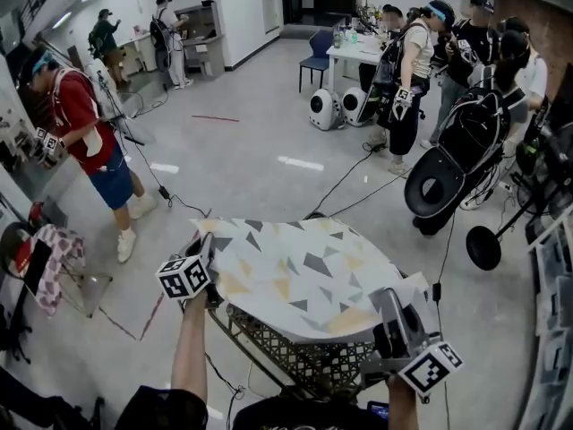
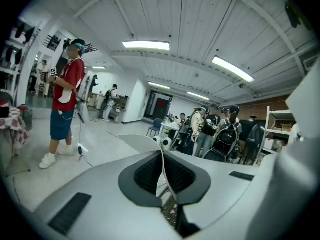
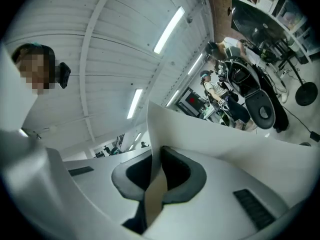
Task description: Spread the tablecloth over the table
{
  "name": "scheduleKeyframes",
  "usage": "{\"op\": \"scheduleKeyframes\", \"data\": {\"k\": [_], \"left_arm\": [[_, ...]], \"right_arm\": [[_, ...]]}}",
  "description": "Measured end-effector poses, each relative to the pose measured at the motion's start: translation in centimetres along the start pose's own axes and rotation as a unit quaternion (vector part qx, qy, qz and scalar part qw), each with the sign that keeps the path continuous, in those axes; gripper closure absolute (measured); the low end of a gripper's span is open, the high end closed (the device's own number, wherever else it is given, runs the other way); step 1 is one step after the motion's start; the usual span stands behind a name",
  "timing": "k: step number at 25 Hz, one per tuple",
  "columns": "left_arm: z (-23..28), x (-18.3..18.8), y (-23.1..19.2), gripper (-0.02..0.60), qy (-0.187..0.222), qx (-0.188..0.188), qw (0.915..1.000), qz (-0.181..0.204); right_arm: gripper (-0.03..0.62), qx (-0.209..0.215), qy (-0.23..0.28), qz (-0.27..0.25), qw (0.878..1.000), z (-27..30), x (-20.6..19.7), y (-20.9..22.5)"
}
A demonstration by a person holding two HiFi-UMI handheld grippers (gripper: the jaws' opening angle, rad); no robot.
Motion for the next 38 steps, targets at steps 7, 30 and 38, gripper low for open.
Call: {"op": "scheduleKeyframes", "data": {"k": [7,30,38], "left_arm": [[-5.4,-3.7,-9.2,0.561,-0.019,0.081,0.9961,-0.031],[-18.3,-18.6,5.2,0.561,-0.038,0.026,0.997,-0.063],[-25.5,-27.8,12.0,0.56,-0.166,0.1,0.9806,-0.028]], "right_arm": [[0.563,-0.04,-0.067,0.022,0.997,1.9,-5.6,1.2],[0.572,-0.302,-0.033,0.026,0.952,-17.6,-0.9,14.0],[0.576,-0.237,-0.184,-0.008,0.954,-21.3,-4.2,18.6]]}}
Point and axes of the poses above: the fingertips, and each gripper's own axes: z forward along the fingers, y to its right, x out of its top, the point moved 9 cm from there along -z, backward along the fingers, and after that the axes turned 4 degrees about z, right-handed, at the moved point
